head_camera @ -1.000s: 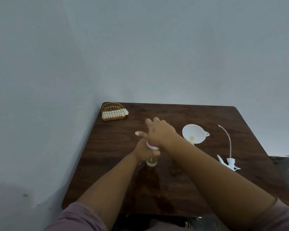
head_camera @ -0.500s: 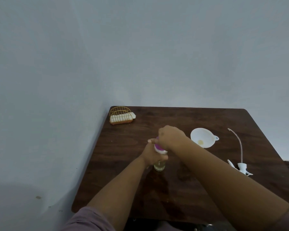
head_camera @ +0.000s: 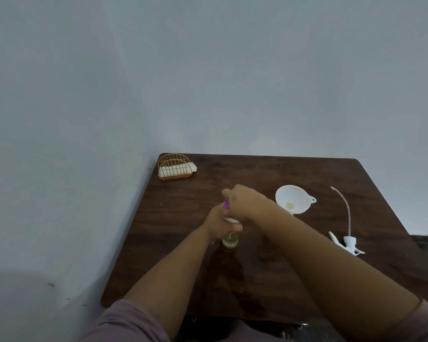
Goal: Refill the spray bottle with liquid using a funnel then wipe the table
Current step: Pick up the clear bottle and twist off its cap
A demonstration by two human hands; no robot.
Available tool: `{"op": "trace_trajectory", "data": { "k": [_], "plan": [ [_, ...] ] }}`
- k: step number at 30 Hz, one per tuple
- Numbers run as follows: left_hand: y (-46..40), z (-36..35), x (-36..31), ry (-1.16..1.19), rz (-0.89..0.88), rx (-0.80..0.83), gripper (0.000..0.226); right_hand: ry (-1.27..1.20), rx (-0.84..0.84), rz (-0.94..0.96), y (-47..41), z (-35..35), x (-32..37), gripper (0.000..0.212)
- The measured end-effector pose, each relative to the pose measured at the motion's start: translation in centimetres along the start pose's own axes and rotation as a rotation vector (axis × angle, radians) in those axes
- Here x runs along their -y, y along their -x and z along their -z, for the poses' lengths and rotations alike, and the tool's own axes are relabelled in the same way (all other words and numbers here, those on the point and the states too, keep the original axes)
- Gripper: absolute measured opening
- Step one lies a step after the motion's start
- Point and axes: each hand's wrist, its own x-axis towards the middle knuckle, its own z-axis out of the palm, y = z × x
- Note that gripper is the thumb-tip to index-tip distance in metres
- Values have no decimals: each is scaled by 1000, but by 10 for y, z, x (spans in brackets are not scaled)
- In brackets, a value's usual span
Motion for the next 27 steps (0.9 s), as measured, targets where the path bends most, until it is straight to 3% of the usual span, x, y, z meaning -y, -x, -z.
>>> {"op": "trace_trajectory", "data": {
  "k": [3, 5, 9, 11, 13, 16, 17, 19, 22, 25, 27],
  "plan": [
    [2, 0, -1, -8, -29, 20, 52, 100, 69, 131, 5, 10, -1, 56],
    [1, 2, 1, -46, -63, 50, 52, 59, -34, 138, 4, 6, 1, 51],
    [1, 1, 1, -2, -11, 35, 44, 6, -224, -116, 0, -13, 4, 59],
    [2, -1, 0, -3, -4, 27, 42, -85, -157, -147, 2, -13, 4, 47],
    [1, 1, -1, -34, -10, 18, 40, -14, -34, -32, 1, -6, 3, 38],
    [3, 3, -2, -92, -34, 30, 38, 22, -44, 139, 0, 1, 1, 81],
    [4, 3, -3, -76, -14, 38, 35, -23, -97, 141, -1, 1, 1, 84],
    [6, 2, -6, -35, 7, 51, 36, -84, -206, 44, -2, -1, 2, 73],
    [4, 1, -4, -10, 1, 27, 40, -105, -154, -173, -2, -5, 6, 57],
    [4, 1, -5, 8, 38, -1, 37, -60, 10, -78, 1, 4, 5, 36],
    [3, 0, -4, -2, 39, -5, 34, -38, 91, 28, 3, 12, 1, 45]
  ]
}}
